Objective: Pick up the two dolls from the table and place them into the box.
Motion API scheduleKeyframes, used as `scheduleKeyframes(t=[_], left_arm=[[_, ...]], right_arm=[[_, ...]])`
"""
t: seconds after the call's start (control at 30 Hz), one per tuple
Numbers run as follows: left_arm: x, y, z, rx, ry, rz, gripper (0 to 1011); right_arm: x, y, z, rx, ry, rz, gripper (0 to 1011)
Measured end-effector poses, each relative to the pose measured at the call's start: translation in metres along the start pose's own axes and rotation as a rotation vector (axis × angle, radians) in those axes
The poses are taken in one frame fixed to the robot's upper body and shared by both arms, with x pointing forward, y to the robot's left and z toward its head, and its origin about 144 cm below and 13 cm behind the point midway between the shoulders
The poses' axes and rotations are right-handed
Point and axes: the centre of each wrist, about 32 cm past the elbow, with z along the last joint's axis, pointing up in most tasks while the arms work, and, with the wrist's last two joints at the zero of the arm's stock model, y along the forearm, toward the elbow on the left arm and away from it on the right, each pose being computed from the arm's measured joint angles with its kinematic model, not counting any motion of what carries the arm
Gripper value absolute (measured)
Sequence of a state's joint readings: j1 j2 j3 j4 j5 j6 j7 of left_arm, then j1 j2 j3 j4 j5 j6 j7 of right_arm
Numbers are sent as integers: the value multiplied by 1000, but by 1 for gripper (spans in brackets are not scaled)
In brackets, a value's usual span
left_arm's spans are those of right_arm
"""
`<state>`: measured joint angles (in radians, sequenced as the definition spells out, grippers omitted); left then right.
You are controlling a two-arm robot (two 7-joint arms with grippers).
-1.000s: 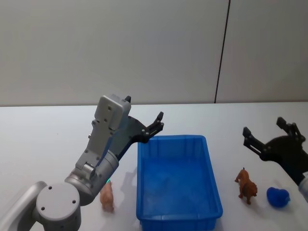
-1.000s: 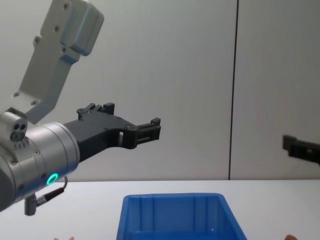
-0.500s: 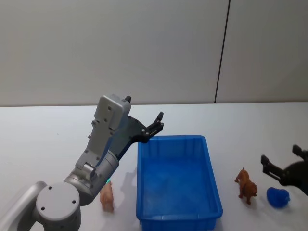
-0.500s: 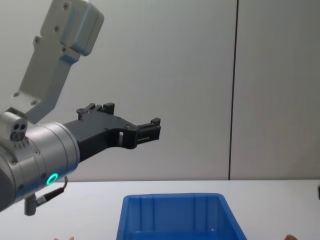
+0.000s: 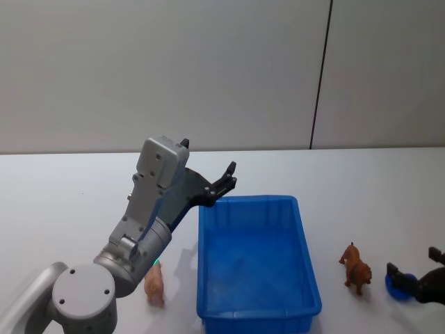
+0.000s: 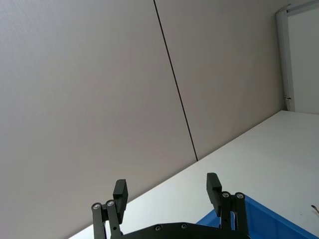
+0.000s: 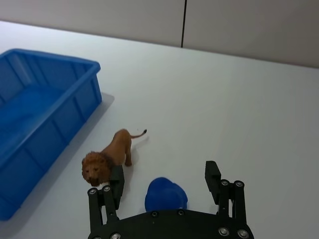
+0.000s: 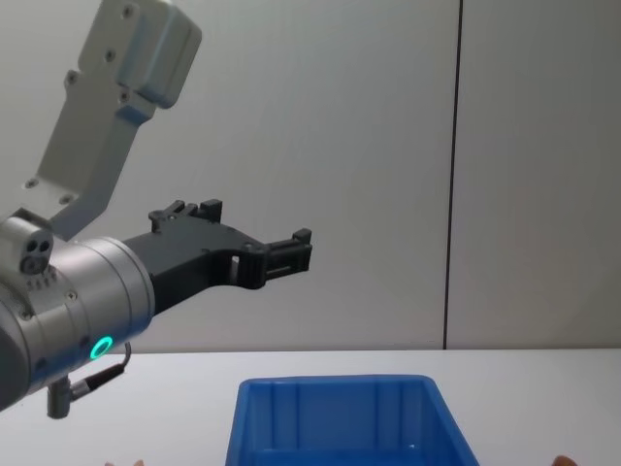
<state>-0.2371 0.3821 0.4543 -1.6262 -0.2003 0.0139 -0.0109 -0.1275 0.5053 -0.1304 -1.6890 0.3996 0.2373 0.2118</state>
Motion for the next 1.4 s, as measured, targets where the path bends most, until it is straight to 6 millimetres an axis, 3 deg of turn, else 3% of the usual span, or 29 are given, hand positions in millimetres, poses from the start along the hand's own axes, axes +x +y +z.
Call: scheduleKeyframes(t=[0.6,0.8,1.17,1.4], left_arm=[[0,0,0,0,0,0,1001],[0,0,0,0,0,0,1001],[0,0,0,0,0,0,1001],[0,0,0,0,0,0,1001]], right_arm=[[9,15,-17,-103,0,53,1001],[11,19,-20,-125,3,65,880],[13,23,-21,-143,6,74,530],[12,24,-18,-118,-2,80,475]])
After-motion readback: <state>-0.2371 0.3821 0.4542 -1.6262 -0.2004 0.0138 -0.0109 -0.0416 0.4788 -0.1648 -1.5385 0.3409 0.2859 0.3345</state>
